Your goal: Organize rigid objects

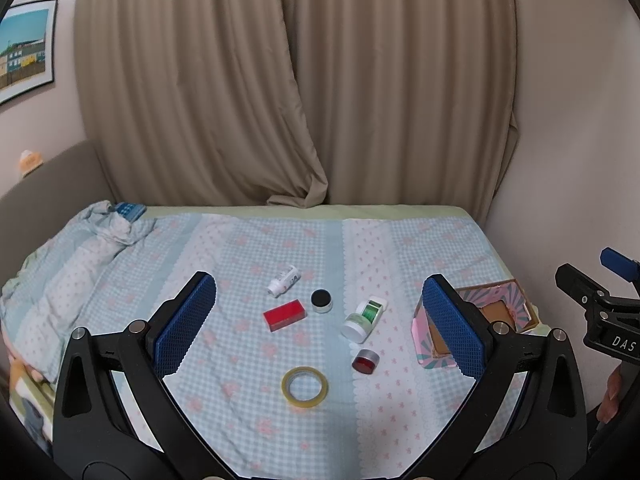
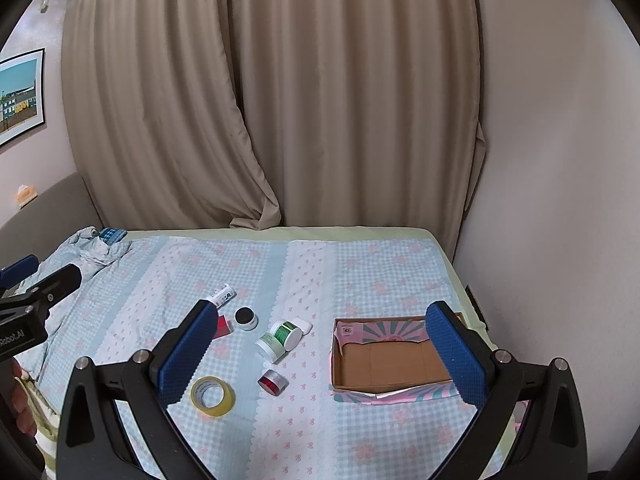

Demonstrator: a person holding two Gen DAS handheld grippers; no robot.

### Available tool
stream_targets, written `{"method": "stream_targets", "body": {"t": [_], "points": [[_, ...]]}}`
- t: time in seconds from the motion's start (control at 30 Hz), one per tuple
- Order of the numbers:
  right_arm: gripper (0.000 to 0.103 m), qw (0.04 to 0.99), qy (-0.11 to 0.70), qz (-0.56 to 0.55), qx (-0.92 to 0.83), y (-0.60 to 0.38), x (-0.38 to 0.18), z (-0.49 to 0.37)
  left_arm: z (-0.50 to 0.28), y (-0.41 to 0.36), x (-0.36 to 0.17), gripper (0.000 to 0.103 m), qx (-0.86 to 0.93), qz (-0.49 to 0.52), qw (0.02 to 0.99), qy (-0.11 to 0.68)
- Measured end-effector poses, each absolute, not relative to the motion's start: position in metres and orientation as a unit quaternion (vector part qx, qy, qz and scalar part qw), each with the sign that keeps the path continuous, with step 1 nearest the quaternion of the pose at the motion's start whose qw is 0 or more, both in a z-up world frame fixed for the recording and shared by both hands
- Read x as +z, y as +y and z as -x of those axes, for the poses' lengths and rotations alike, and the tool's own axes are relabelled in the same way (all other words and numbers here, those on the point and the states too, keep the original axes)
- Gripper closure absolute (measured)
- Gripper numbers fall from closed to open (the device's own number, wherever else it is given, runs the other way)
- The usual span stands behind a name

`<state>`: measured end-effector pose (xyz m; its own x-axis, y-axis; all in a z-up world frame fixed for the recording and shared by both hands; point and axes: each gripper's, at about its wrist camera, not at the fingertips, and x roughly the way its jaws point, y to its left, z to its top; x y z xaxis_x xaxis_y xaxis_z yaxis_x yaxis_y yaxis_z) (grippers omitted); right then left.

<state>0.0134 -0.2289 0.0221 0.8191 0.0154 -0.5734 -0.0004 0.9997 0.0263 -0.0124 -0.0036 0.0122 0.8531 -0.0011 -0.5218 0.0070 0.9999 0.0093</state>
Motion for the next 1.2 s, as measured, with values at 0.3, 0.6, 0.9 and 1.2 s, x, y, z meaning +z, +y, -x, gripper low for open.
{"method": "stream_targets", "body": {"t": [0.3,0.6,0.9,1.2], "points": [[0.000,0.954,0.300,-0.012,0.010,-0.2275,0.0217,-0.0142,0.0120,-0.0035,0.0117,0.000,-0.002,-0.005,0.963,0.271],[0.000,0.954,0.300,-0.014,0.014,-0.2256,0.0180,-0.0135,0.0119,-0.0021,0.0120,0.000,-0.002,-0.002,0.962,0.272],[0.000,0.954,0.300,-0.014,0.014,-0.2244,0.0185,-0.0130,0.0127,-0.0010,0.0115,0.000,-0.002,0.001,0.962,0.275],[0.000,0.953,0.303,-0.011,0.018,-0.2238,0.0184,-0.0121,0.0143,-0.0067,0.0102,0.000,0.004,0.007,0.958,0.285]]}}
